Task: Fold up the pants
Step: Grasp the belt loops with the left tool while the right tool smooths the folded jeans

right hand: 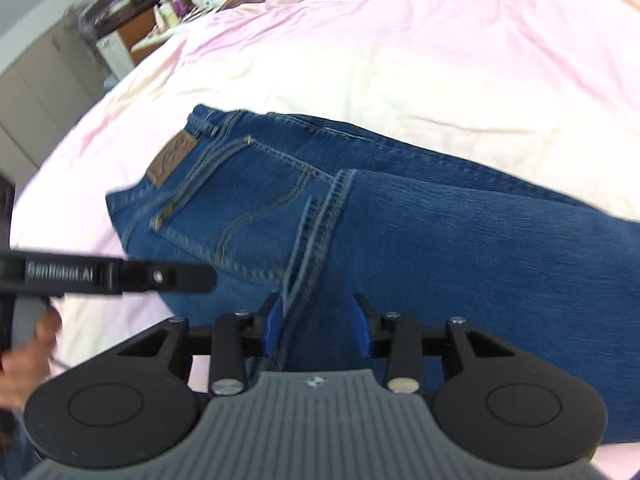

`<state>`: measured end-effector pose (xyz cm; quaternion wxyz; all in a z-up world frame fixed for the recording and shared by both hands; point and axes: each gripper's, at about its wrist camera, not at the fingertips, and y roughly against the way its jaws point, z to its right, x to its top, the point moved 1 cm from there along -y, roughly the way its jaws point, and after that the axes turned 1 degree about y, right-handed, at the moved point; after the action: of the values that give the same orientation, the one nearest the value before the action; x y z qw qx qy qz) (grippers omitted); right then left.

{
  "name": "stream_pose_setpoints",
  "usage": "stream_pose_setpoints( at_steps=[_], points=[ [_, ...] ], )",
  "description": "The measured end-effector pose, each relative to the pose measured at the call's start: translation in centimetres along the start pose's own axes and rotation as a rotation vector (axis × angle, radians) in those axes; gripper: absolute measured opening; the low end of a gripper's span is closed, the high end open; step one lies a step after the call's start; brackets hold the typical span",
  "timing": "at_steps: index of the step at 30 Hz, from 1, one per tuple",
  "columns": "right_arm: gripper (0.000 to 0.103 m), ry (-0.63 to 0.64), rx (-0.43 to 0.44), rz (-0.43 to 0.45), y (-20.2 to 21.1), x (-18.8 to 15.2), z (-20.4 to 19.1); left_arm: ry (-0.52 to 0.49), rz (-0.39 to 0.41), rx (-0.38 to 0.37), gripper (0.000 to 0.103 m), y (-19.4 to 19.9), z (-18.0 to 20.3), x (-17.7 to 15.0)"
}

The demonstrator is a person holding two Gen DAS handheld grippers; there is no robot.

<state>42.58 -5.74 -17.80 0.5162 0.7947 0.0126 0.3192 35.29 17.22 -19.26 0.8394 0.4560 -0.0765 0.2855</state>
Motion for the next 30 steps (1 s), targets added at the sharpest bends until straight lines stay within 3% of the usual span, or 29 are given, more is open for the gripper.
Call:
stream_pose_setpoints(
  at_steps=[7, 10, 12, 14, 16, 18, 20, 23, 26, 30],
  points=[
    [0.029, -0.053, -0.082, -0.078, -5.7, 1.6, 0.6, -0.007, -0.014, 0.004, 0.044, -1.5, -0.2, 0.9],
    [0.029, -0.007, -0.116, -0.092, -7.2, 1.2, 0.2, 0.001, -0.034, -0.005, 0.044, -2.4, -0.3, 1.0],
    [0.021, -0.004, -0.122, -0.081, -7.3, 0.8, 0.2, -0.002, -0.042, -0.024, 0.044, -2.6, -0.2, 0.9],
    [0.007, -0.013, -0.105, -0.065, -6.9, 0.6, 0.8, -0.002, -0.04, -0.052, 0.044, -2.6, -0.2, 0.9],
    [0.005, -0.066, -0.038, -0.044, -5.8, 0.4, 2.1, 0.013, -0.046, -0.092, 0.044, -2.6, -0.4, 0.9],
    [0.005, -0.09, 0.024, -0.017, -4.4, 0.1, 2.7, 0.005, -0.06, -0.131, 0.051, -2.9, -0.4, 0.9],
    [0.005, -0.087, 0.07, -0.003, -3.0, 0.0, 2.4, -0.002, -0.048, -0.133, 0.062, -3.0, -0.2, 0.9],
    [0.0, -0.091, 0.141, -0.015, -2.1, -0.2, 1.3, 0.044, -0.043, -0.149, 0.066, -3.5, -0.4, 0.9],
    [0.0, 0.0, 0.034, -0.023, -3.2, -0.5, -0.4, 0.044, -0.052, -0.134, 0.066, -3.6, -0.5, 0.8],
    [0.0, -0.054, 0.05, -0.048, -5.5, -1.0, 0.0, 0.041, -0.069, -0.113, 0.072, -4.2, -0.7, 0.6]
  ],
)
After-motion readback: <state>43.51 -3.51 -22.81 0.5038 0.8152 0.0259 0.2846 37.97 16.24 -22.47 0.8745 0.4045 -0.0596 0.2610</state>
